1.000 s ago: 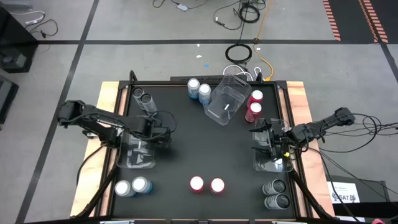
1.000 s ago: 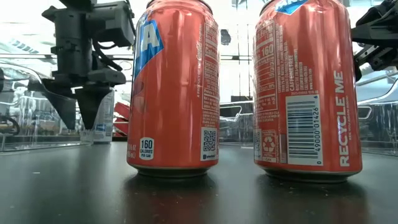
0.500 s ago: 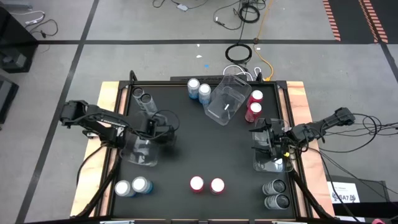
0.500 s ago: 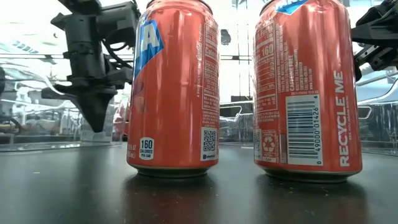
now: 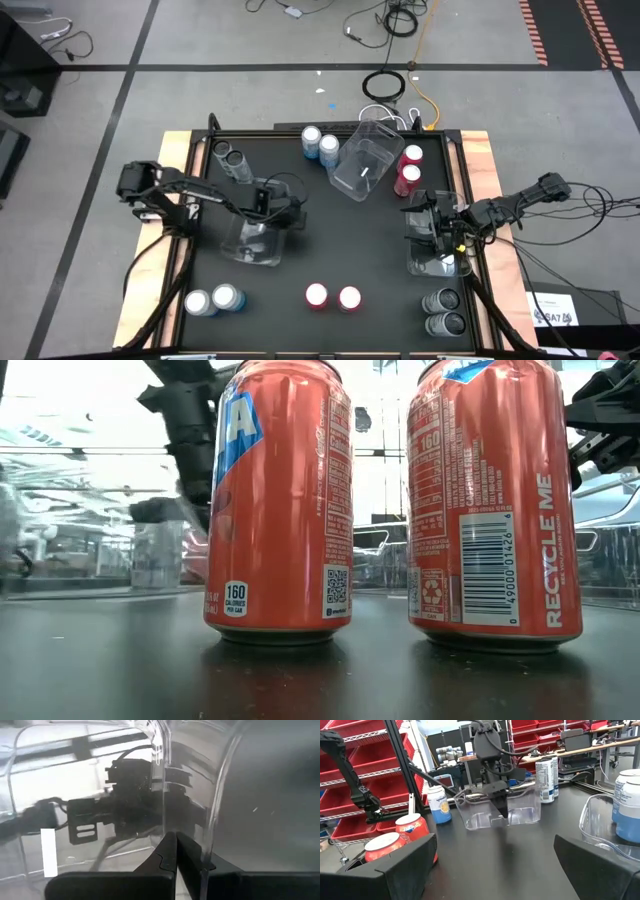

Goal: Sort soda cans
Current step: Move the left transparent bin to the center of the table

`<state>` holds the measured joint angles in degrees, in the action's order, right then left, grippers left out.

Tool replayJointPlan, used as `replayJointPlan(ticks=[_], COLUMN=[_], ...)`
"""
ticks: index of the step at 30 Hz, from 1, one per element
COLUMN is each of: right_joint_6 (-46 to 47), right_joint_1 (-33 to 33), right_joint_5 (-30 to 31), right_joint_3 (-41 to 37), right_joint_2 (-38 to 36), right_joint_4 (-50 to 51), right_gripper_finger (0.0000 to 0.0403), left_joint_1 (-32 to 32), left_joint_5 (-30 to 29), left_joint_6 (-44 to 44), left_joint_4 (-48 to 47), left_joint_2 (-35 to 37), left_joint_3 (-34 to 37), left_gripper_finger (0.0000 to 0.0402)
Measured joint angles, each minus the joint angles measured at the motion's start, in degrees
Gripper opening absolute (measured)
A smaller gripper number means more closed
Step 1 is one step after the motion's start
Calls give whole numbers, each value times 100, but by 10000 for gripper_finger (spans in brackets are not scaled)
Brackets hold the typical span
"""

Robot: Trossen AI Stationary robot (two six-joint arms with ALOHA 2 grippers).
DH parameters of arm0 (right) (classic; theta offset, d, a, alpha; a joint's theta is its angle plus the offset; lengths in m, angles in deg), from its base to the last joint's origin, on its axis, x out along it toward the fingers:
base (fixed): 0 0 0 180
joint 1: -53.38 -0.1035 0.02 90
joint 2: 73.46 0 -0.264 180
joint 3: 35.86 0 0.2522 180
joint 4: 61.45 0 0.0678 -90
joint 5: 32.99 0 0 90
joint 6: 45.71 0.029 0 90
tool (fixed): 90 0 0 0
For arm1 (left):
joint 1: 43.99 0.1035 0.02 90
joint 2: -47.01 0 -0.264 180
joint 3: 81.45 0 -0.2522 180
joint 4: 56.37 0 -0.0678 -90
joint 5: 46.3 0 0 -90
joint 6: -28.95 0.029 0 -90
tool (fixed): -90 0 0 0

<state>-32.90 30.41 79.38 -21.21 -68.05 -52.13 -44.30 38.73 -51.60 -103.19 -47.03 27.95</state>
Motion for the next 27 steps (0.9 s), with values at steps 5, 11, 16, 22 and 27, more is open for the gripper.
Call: replayJointPlan(ticks=[5, 11, 16, 22, 27], right_joint_6=[-1, -1, 0, 0, -2], right_joint_1=[0, 0, -2, -2, -2], right_joint_5=[2, 2, 1, 2, 2], right_joint_3=[0, 0, 0, 0, 0], right_joint_2=[0, 1, 0, 0, 0], right_joint_4=[0, 0, 0, 0, 0], right_gripper_finger=[396, 396, 396, 396, 396], left_joint_1=[45, 41, 43, 79, 150], left_joint_5=[12, -119, -362, -452, -449], left_joint_6=[100, 304, 288, 288, 289], left_joint_4=[77, -11, 27, 215, 229], left_joint_2=[-723, -1414, -1650, -1685, -1685], left_joint_3=[-788, -1750, -2062, -2063, -2063], left_gripper_finger=[13, 13, 19, 44, 76])
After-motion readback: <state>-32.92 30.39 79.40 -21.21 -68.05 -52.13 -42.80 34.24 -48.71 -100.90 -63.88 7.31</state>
